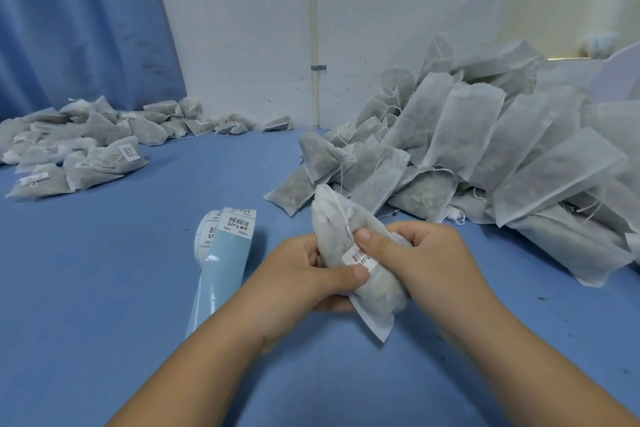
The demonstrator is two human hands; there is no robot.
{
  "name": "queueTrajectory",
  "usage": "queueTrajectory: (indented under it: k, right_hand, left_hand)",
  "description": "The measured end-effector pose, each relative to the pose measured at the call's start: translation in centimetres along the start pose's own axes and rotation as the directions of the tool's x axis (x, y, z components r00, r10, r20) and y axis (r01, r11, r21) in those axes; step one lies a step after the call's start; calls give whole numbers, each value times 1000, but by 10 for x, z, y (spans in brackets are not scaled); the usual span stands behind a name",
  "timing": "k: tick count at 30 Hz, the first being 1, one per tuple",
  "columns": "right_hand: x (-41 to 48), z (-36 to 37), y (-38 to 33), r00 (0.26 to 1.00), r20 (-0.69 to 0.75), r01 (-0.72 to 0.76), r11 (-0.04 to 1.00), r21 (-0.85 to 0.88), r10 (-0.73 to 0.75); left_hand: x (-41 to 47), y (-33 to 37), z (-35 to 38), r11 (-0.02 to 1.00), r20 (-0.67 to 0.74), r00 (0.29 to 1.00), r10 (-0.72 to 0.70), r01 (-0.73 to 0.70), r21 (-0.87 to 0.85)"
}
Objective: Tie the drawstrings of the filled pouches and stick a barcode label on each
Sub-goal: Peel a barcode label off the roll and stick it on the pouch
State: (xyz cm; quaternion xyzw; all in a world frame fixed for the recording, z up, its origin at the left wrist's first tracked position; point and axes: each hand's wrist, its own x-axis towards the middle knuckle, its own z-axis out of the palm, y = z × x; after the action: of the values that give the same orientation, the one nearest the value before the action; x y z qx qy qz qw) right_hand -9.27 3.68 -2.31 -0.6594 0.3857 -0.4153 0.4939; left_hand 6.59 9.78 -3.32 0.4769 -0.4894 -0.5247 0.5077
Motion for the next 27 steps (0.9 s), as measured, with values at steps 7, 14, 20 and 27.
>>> queueTrajectory:
  k: [7,14,20,27]
  right_hand:
    - [-1,0,-1,1000,13,-21,999,-27,21]
    - [-5,1,-7,968,240,-99,990,100,73]
    - [-7,16,-10,951,309,-92,975,204,25]
    - [18,64,-36,950,311,-70,950,303,-29]
  left_hand:
    - [0,-1,5,1000,-71,997,-25,24,-10]
    - [-1,3,7,996,-288,957,35,-57,-70]
    - [-4,14,6,984,-421,899,119,-163,-69]
    - [-24,37,-30,992,-364,928,80,-111,-65]
